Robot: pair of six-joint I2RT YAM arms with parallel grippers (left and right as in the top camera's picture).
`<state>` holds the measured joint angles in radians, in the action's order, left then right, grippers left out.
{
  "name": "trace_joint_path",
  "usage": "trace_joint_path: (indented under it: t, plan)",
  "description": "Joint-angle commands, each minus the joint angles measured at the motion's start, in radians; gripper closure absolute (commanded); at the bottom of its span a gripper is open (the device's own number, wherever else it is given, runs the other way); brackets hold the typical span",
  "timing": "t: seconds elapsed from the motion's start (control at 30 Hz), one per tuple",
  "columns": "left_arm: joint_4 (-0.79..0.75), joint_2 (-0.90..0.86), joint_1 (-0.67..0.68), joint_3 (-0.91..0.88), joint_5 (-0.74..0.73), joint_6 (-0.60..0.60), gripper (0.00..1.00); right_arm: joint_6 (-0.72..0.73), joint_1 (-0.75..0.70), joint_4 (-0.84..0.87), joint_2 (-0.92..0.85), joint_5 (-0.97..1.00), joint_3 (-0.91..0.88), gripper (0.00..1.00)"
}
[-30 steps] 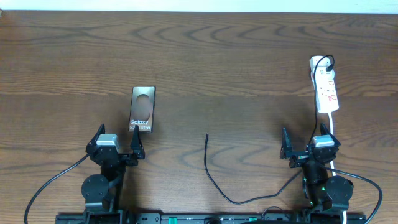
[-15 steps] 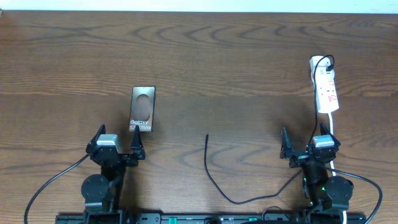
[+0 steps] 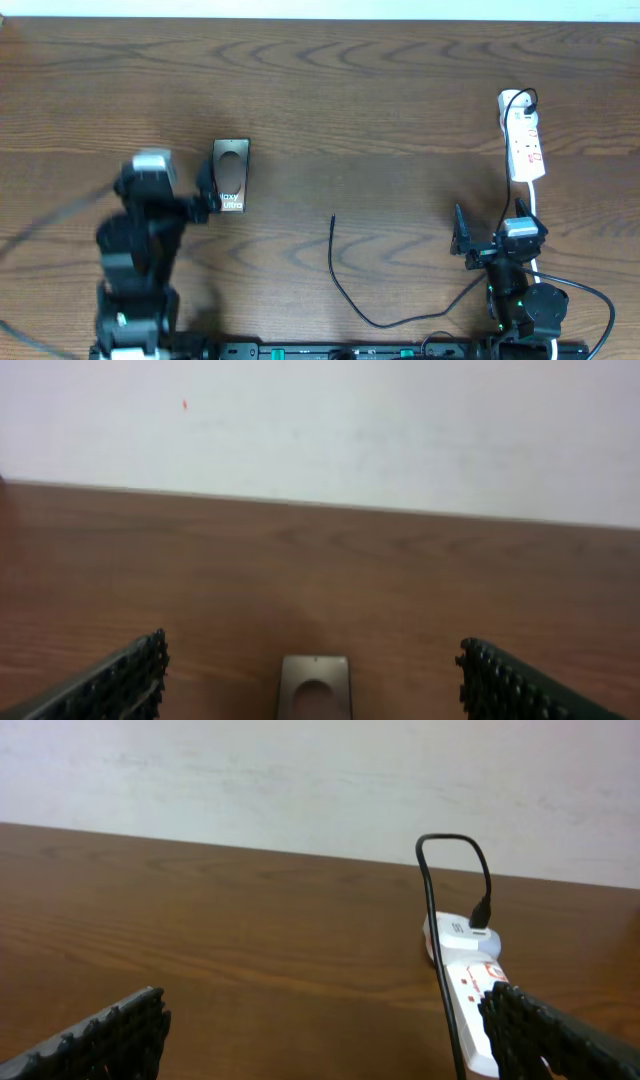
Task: Plug charger to phone and switch on socket
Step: 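Move the left gripper over the Galaxy phone and lower toward it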
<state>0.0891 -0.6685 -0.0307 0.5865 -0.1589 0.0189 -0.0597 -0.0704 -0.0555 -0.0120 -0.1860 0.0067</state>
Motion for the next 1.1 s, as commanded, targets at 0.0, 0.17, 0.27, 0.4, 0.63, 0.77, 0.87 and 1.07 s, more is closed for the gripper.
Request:
trace_joint_path:
  t: [0.0, 0.17, 0.27, 0.4, 0.63, 0.77, 0.87, 1.07]
  plan:
    - [0.074, -0.180, 0.003, 0.202, -0.012, -0.019, 0.09, -0.009, 0.006, -0.005, 0.006, 0.004, -0.001, 0.01]
    - [0.301, -0.462, 0.003, 0.549, -0.013, -0.053, 0.10, -0.009, 0.006, -0.005, 0.006, 0.004, -0.001, 0.01]
    - [0.436, -0.597, 0.003, 0.735, -0.013, -0.091, 0.09, -0.008, 0.006, -0.005, 0.006, 0.004, -0.001, 0.01]
    - [0.615, -0.722, 0.003, 0.923, -0.013, -0.113, 0.09, -0.009, 0.006, -0.005, 0.006, 0.004, -0.001, 0.01]
    - [0.819, -0.797, 0.003, 0.990, -0.094, -0.112, 0.09, -0.009, 0.006, -0.005, 0.006, 0.004, -0.001, 0.01]
    - [0.881, -0.810, 0.003, 0.990, -0.156, -0.112, 0.09, -0.009, 0.006, -0.005, 0.006, 0.004, -0.001, 0.01]
    - [0.894, -0.811, 0.003, 0.990, -0.155, -0.112, 0.26, -0.009, 0.006, -0.005, 0.006, 0.004, -0.001, 0.01]
    - [0.891, -0.811, 0.003, 0.990, -0.155, -0.112, 0.02, -0.009, 0.006, -0.005, 0.006, 0.004, -0.001, 0.01]
